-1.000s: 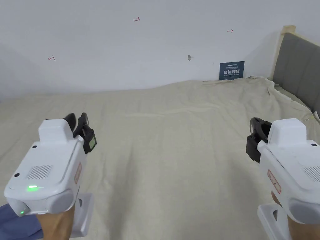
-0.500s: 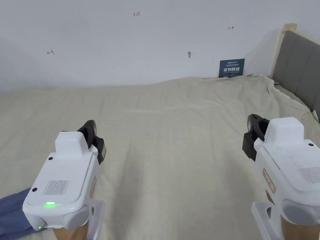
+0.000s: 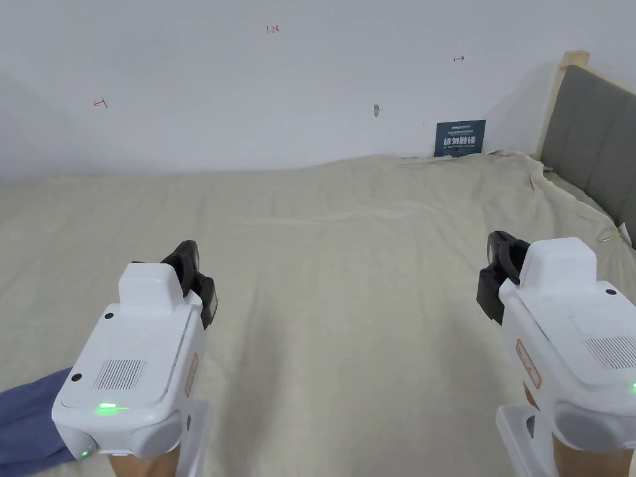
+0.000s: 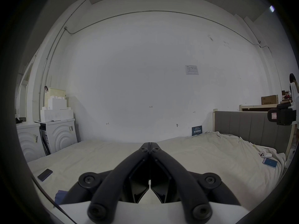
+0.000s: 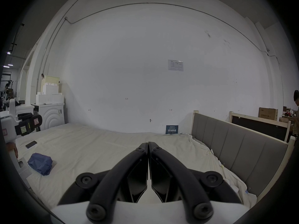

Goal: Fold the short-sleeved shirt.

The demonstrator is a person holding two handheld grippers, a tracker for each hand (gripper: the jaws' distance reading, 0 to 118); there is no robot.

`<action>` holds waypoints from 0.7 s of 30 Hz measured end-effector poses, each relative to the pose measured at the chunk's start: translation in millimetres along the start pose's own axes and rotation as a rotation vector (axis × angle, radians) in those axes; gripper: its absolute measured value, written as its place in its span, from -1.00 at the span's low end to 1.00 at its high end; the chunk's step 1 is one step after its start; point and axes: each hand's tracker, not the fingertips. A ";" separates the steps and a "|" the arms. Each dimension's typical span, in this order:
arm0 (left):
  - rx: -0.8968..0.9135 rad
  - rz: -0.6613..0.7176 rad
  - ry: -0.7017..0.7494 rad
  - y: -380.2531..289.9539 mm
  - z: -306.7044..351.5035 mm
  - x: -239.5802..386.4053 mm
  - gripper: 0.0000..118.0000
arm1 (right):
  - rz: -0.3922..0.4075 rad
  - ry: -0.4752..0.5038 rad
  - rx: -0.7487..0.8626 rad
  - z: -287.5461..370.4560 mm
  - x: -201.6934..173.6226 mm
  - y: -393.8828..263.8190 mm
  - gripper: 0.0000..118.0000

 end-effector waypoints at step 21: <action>-0.010 0.005 -0.006 -4.7 4.1 -2.1 -1.00 | 0.004 0.008 0.001 2.8 -2.2 0.7 -1.00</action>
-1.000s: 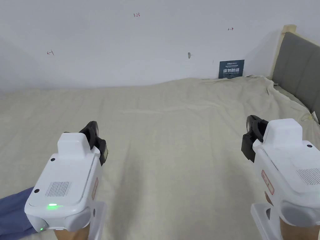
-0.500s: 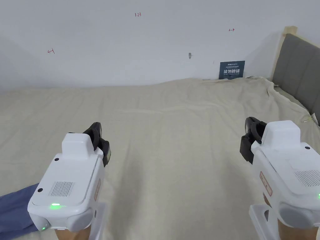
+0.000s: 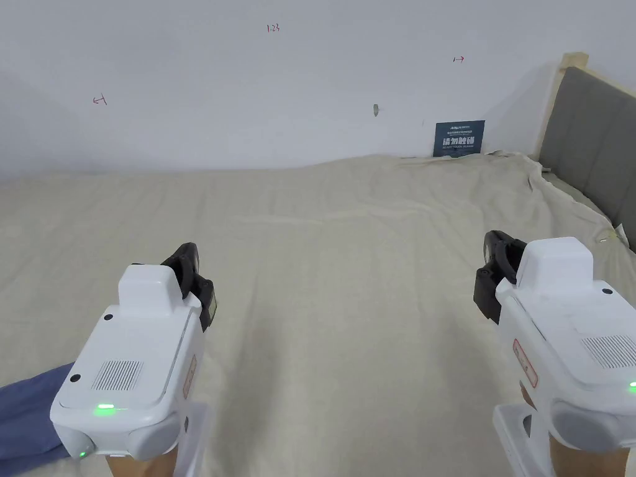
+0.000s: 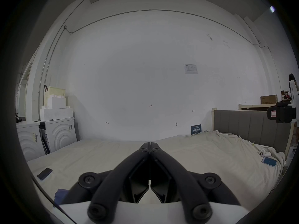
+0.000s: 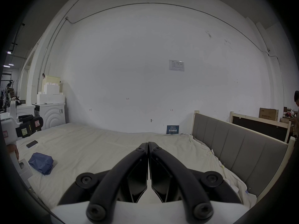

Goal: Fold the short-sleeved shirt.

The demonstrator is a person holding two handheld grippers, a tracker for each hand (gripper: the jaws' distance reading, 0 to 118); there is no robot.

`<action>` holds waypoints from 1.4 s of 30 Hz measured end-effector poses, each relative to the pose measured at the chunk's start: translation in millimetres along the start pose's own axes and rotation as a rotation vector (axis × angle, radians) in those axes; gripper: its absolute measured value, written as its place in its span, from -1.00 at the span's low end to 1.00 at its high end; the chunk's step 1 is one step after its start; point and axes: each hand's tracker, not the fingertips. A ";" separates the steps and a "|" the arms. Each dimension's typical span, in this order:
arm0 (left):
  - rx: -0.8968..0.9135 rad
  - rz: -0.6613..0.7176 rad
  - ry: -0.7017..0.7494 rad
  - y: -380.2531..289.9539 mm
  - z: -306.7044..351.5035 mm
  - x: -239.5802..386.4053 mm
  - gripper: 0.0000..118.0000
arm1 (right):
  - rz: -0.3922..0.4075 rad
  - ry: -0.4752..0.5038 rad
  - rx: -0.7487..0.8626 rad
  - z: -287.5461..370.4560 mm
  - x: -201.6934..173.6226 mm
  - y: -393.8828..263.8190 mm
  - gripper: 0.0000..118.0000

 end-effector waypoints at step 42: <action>0.006 -0.002 0.032 0.2 1.1 -4.7 0.03 | 0.000 -0.004 0.001 2.1 -1.3 2.0 -0.52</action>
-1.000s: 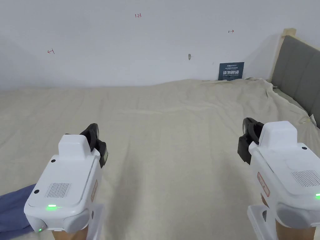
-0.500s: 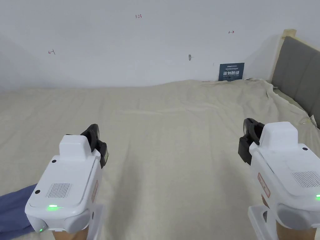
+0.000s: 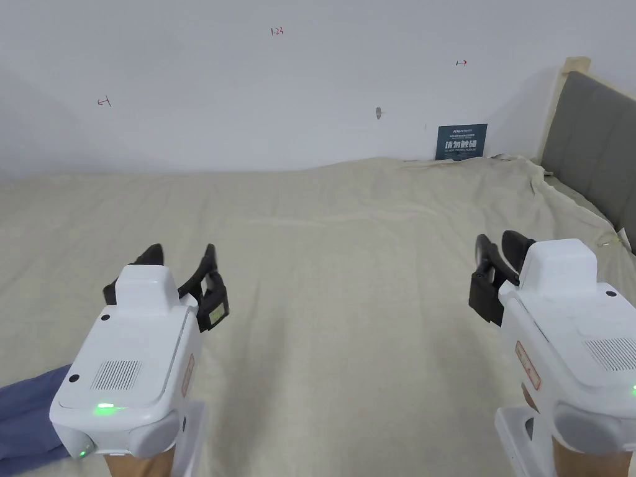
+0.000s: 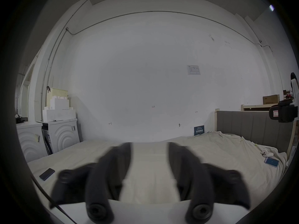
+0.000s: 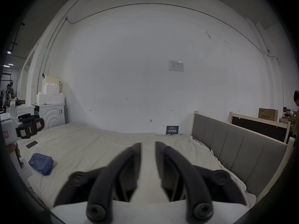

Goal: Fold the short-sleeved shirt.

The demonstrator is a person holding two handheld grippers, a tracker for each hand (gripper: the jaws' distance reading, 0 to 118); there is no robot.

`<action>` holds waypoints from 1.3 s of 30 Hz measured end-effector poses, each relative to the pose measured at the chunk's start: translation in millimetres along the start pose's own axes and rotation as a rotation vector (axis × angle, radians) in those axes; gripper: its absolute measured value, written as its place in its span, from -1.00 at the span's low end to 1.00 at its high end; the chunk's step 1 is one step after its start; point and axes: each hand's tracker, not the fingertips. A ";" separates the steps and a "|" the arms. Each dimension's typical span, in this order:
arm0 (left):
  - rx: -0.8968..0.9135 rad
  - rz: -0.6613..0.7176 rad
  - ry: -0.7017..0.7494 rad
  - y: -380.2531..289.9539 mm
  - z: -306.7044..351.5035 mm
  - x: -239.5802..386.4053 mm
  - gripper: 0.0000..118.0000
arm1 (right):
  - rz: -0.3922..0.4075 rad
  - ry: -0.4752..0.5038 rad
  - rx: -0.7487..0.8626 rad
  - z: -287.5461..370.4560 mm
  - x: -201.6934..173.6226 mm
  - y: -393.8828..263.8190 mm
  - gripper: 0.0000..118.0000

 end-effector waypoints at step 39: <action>0.014 0.016 0.018 -0.6 1.6 -11.1 1.00 | 0.009 0.005 0.002 -2.9 -6.6 -0.8 1.00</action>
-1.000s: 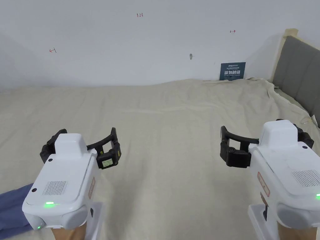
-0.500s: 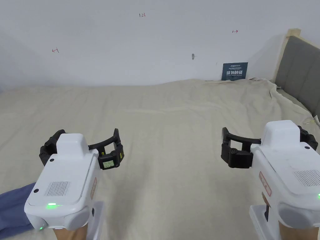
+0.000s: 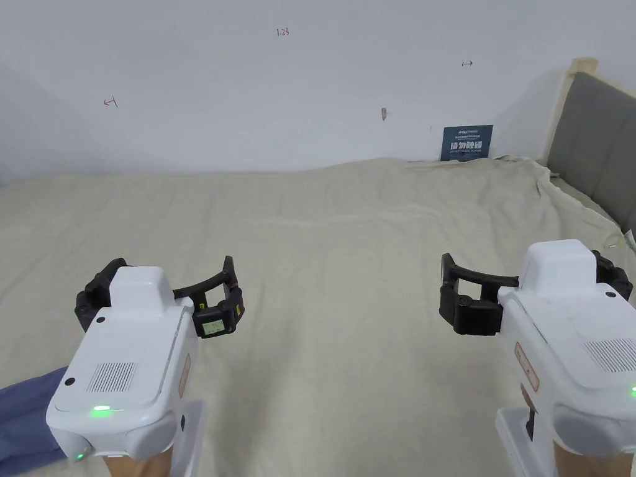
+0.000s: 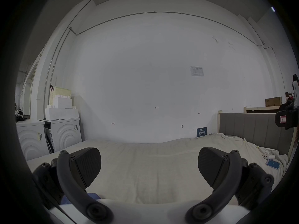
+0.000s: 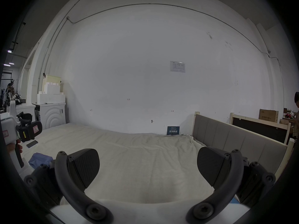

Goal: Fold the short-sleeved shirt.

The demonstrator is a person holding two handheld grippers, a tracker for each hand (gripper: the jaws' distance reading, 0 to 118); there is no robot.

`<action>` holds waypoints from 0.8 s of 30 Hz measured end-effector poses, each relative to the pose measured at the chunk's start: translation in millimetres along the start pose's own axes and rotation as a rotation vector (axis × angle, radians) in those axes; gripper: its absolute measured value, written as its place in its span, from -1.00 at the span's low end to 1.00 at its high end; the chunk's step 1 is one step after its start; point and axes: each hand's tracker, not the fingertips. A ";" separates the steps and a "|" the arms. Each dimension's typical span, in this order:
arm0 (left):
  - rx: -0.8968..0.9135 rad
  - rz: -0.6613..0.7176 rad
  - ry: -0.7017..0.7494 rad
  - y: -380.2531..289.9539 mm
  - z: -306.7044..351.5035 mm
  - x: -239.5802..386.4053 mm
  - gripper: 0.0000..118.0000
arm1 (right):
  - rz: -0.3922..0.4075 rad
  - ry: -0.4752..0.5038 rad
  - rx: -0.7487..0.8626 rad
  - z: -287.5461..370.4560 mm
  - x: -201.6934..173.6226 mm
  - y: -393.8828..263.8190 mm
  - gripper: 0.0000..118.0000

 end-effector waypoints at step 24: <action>0.009 -0.002 0.003 0.9 0.2 1.2 1.00 | 0.006 -0.001 0.005 -2.9 2.8 -2.6 1.00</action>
